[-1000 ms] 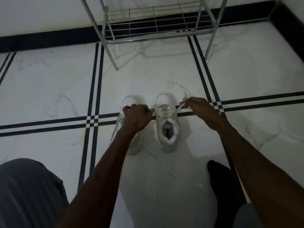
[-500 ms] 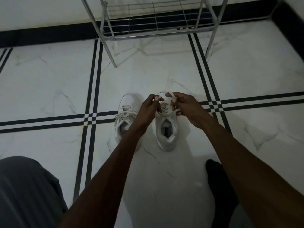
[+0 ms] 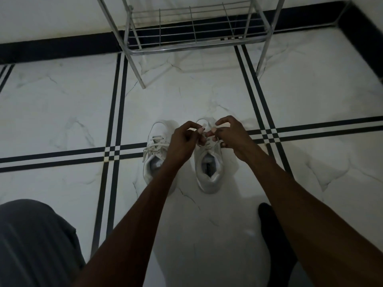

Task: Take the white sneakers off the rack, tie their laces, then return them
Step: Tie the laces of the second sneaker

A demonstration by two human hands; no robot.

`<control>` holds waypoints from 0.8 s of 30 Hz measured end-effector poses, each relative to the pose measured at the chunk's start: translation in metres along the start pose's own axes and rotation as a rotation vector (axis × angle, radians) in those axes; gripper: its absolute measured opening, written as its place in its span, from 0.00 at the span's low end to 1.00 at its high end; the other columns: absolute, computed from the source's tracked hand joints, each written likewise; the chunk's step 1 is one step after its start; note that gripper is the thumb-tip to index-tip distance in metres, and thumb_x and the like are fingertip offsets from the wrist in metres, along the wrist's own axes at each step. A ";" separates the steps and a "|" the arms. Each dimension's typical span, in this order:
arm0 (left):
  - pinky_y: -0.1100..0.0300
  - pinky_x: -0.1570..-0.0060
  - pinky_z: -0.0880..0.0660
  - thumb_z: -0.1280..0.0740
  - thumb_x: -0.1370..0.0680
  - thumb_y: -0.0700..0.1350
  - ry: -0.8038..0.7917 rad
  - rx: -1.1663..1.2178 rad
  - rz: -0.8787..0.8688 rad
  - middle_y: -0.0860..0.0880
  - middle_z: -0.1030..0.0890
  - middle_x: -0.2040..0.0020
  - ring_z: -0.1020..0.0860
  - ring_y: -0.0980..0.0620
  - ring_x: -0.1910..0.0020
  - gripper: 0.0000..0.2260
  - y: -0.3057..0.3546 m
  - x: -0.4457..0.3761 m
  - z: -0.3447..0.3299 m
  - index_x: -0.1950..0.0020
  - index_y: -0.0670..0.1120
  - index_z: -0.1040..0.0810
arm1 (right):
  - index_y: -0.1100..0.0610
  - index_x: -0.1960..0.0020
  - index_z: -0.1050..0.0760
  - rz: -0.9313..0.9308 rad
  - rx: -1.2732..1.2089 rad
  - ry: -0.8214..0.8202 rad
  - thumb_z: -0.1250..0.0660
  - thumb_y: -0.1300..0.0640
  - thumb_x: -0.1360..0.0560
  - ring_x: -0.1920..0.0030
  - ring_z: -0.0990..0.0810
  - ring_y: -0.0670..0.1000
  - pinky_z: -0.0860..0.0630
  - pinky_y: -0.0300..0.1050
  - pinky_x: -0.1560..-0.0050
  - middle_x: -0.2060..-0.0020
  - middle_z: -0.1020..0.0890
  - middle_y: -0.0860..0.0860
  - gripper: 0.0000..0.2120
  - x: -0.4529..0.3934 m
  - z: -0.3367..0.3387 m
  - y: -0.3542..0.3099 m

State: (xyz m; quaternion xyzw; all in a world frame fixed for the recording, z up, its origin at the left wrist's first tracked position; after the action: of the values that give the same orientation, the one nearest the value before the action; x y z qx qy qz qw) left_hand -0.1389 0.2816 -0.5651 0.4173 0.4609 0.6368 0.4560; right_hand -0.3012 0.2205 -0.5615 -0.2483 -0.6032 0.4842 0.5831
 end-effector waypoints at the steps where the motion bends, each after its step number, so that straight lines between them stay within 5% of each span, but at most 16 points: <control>1: 0.41 0.54 0.16 0.31 0.18 0.48 0.001 -0.008 -0.004 0.41 0.14 0.62 0.14 0.38 0.59 0.10 0.000 0.000 -0.001 0.48 0.41 0.19 | 0.59 0.45 0.22 -0.009 0.000 0.020 0.25 0.59 0.29 0.62 0.17 0.50 0.24 0.50 0.61 0.56 0.13 0.58 0.14 0.000 0.000 0.001; 6: 0.62 0.59 0.23 0.38 0.15 0.40 -0.109 -0.028 -0.054 0.47 0.16 0.57 0.17 0.50 0.58 0.10 0.001 0.001 -0.007 0.37 0.42 0.20 | 0.62 0.50 0.16 -0.010 -0.036 -0.018 0.23 0.62 0.30 0.64 0.21 0.50 0.25 0.46 0.61 0.61 0.16 0.58 0.10 0.000 -0.002 0.003; 10: 0.58 0.59 0.20 0.39 0.16 0.37 -0.130 -0.120 -0.066 0.44 0.15 0.58 0.16 0.45 0.60 0.08 0.004 -0.001 -0.007 0.39 0.45 0.25 | 0.61 0.46 0.16 0.032 0.000 -0.055 0.26 0.64 0.27 0.66 0.21 0.44 0.23 0.38 0.62 0.63 0.16 0.52 0.10 0.000 -0.003 0.000; 16: 0.61 0.66 0.24 0.35 0.18 0.38 -0.066 -0.149 -0.111 0.47 0.14 0.63 0.18 0.55 0.67 0.08 0.005 -0.002 -0.008 0.42 0.44 0.34 | 0.62 0.42 0.17 0.109 0.031 -0.241 0.30 0.57 0.22 0.65 0.17 0.39 0.23 0.31 0.62 0.58 0.14 0.52 0.12 0.004 -0.008 -0.006; 19: 0.53 0.59 0.19 0.34 0.18 0.39 -0.082 -0.155 -0.141 0.47 0.13 0.61 0.15 0.51 0.64 0.14 0.002 -0.003 -0.010 0.37 0.45 0.35 | 0.60 0.46 0.16 0.111 0.040 -0.150 0.25 0.50 0.26 0.62 0.17 0.42 0.22 0.33 0.63 0.57 0.13 0.53 0.15 0.001 -0.006 -0.007; 24: 0.66 0.55 0.20 0.34 0.17 0.37 -0.086 -0.059 -0.077 0.49 0.14 0.61 0.15 0.55 0.62 0.27 -0.004 -0.002 -0.010 0.23 0.48 0.43 | 0.60 0.47 0.16 0.081 -0.049 -0.074 0.24 0.56 0.27 0.62 0.16 0.44 0.22 0.37 0.62 0.57 0.13 0.52 0.11 -0.006 -0.004 -0.002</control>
State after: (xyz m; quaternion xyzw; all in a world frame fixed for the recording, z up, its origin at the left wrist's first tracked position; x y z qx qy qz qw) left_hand -0.1470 0.2784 -0.5710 0.4126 0.4376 0.6134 0.5118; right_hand -0.2956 0.2156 -0.5636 -0.2687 -0.6256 0.5012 0.5340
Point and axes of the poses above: each hand's wrist, its own x-axis away from the middle knuckle, its own z-axis out of the back of the hand, y = z × x, the point moved 5 cm from there along -x, towards the middle knuckle
